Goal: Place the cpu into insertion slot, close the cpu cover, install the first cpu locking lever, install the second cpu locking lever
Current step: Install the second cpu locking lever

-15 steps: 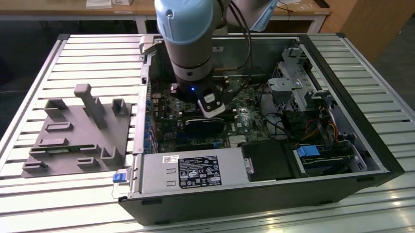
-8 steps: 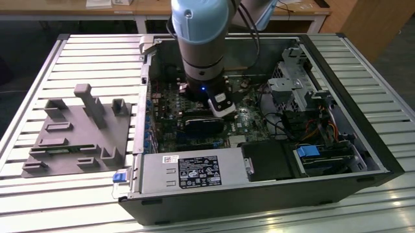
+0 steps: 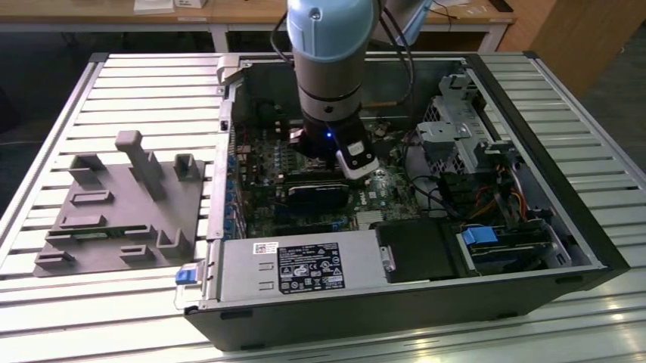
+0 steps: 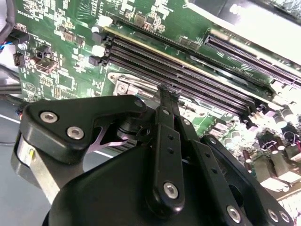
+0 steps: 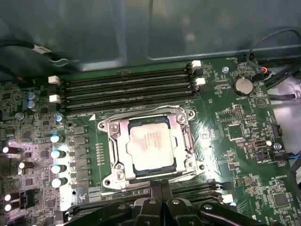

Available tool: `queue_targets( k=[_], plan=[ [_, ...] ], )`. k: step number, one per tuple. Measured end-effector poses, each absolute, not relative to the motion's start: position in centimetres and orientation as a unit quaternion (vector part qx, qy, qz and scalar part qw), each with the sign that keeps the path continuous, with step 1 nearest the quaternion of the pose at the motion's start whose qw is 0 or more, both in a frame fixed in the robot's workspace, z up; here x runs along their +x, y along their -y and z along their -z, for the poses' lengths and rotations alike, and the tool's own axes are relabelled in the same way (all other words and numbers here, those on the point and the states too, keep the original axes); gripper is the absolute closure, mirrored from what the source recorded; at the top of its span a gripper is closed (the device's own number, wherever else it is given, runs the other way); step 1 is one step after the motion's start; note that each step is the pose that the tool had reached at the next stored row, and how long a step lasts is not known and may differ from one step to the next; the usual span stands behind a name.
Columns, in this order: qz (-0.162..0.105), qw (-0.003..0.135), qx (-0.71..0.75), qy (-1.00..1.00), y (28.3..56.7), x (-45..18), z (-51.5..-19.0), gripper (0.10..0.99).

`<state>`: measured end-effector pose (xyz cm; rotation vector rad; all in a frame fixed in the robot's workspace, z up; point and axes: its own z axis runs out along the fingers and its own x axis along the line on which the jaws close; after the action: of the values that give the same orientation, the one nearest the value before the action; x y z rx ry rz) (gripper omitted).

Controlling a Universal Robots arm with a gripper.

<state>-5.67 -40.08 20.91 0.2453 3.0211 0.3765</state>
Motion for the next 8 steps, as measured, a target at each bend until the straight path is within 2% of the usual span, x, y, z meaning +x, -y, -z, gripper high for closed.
queue_targets(
  k=[8],
  plan=[
    [-0.095,0.046,0.079,-0.991,38.0,-5.6,-20.9,0.98]
  ],
)
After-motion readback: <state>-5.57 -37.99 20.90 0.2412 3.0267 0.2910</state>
